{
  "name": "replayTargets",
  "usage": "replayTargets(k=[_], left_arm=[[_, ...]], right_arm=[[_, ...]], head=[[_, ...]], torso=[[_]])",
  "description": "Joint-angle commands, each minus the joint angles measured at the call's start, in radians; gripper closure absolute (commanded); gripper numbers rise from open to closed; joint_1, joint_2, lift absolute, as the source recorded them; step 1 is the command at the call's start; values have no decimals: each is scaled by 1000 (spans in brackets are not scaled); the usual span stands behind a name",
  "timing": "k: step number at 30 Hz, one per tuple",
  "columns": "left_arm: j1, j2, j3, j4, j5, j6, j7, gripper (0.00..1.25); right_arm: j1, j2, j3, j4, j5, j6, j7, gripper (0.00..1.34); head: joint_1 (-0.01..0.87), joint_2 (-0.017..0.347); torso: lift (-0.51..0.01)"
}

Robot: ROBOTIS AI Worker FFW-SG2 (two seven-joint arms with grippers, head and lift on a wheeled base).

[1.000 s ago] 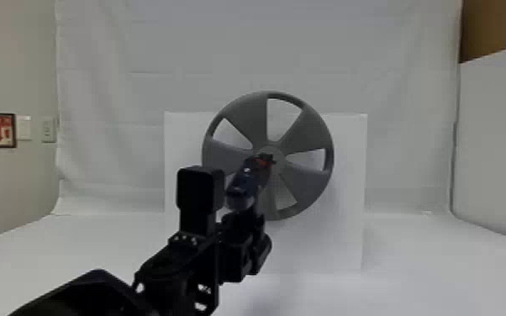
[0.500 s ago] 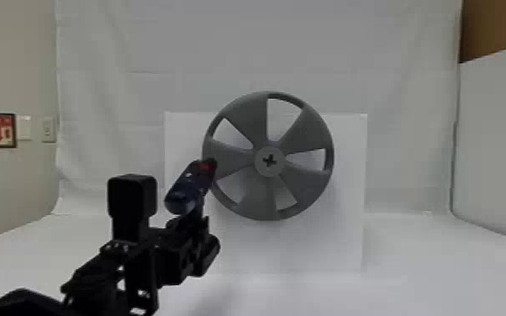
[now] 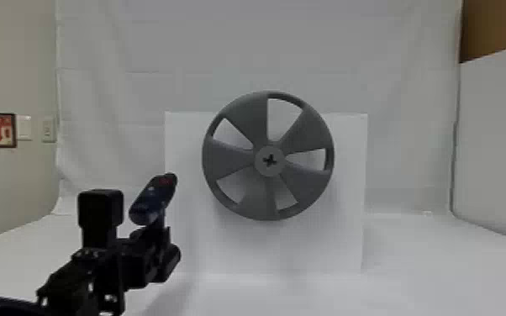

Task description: Grasp the drill and bring into the middle of wheel

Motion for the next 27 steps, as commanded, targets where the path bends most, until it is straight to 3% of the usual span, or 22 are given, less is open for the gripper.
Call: replayTargets(k=[1,27], left_arm=[[-11,-5,0,38,1,0,12,1222],[4,-22,15,162,34,-88,26,1222]], right_arm=[[-1,1,6,3,2,0,0,85],[-3,7,12,6,5,0,0,85]], head=[[54,31],[54,31]], torso=[[-403],[-403]])
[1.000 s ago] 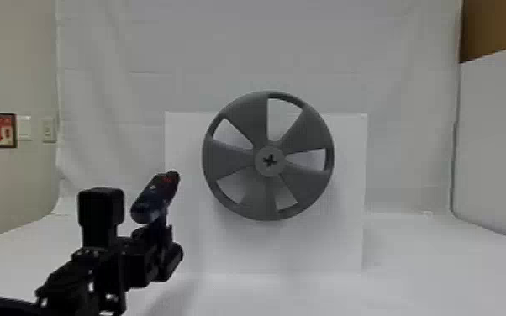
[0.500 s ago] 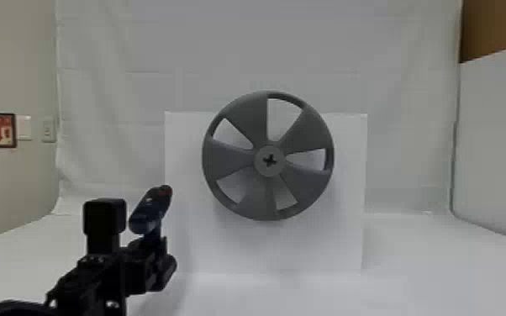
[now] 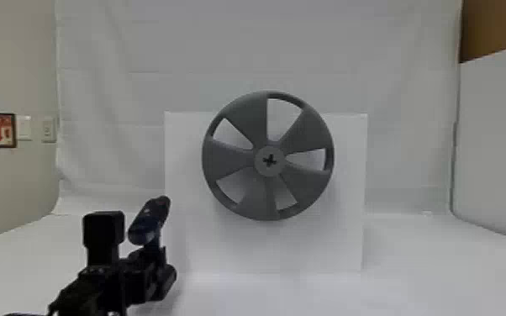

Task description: Grasp the drill and bring into the middle of wheel

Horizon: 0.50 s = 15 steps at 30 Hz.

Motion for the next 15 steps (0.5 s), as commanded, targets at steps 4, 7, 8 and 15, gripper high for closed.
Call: replayTargets(k=[4,7,8,15], left_arm=[[13,-2,4,37,12,-43,0,1222],[16,-2,4,41,11,-53,0,1220],[18,-2,4,44,11,-56,0,1220],[22,-2,-1,50,-9,-65,0,1216]], right_arm=[[0,3,0,0,3,0,0,85],[0,3,2,0,3,0,0,85],[0,3,3,0,3,0,0,85],[0,5,5,2,4,0,0,85]], head=[[54,31],[54,31],[54,31],[54,31]], torso=[[-403],[-403],[-403],[-403]])
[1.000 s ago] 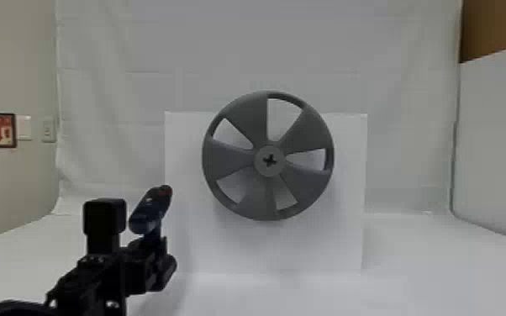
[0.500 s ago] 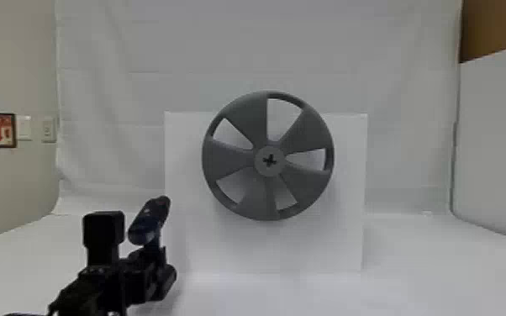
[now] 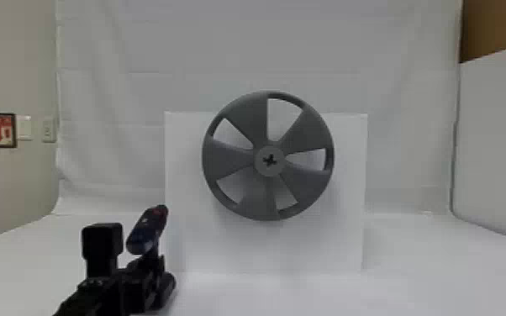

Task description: Grasp the drill and bring into the middle of wheel

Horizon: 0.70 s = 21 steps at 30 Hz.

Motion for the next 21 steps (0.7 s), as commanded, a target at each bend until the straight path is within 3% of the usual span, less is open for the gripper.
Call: replayTargets(k=[1,5,11,21], left_arm=[[4,0,-5,4,-17,-13,0,1210],[10,0,-11,10,-21,-36,14,1119],[15,0,-14,10,-18,-53,32,699],[13,0,-11,10,-23,-53,34,430]], right_arm=[[0,1,2,0,1,0,0,85],[0,1,2,0,1,0,0,85],[0,1,5,0,1,0,0,85],[0,1,8,3,1,0,0,85]], head=[[54,31],[54,31],[54,31],[54,31]], torso=[[-403],[-403],[-403],[-403]])
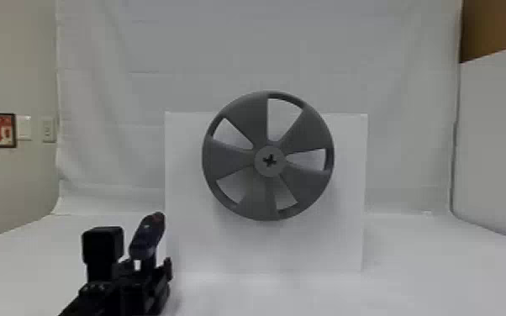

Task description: Grasp the drill and bring into the middle of wheel

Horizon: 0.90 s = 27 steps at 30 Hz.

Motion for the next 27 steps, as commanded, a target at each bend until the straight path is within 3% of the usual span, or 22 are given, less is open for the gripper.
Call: replayTargets(k=[1,6,13,17,27], left_arm=[[-2,0,3,0,-4,0,0,394],[-2,0,5,3,-9,0,0,82],[-2,2,5,9,-9,2,-3,59],[1,0,32,9,-32,0,-66,45],[13,-5,144,20,-89,0,-328,30]], right_arm=[[0,0,2,2,0,0,0,85],[0,-3,5,2,0,0,0,85],[-2,-3,5,3,0,0,0,85],[-5,-2,6,3,0,0,0,85],[-3,3,0,3,2,0,0,85]], head=[[54,31],[54,31],[54,31],[54,31],[54,31]], torso=[[-403],[-403],[-403],[-403],[-403]])
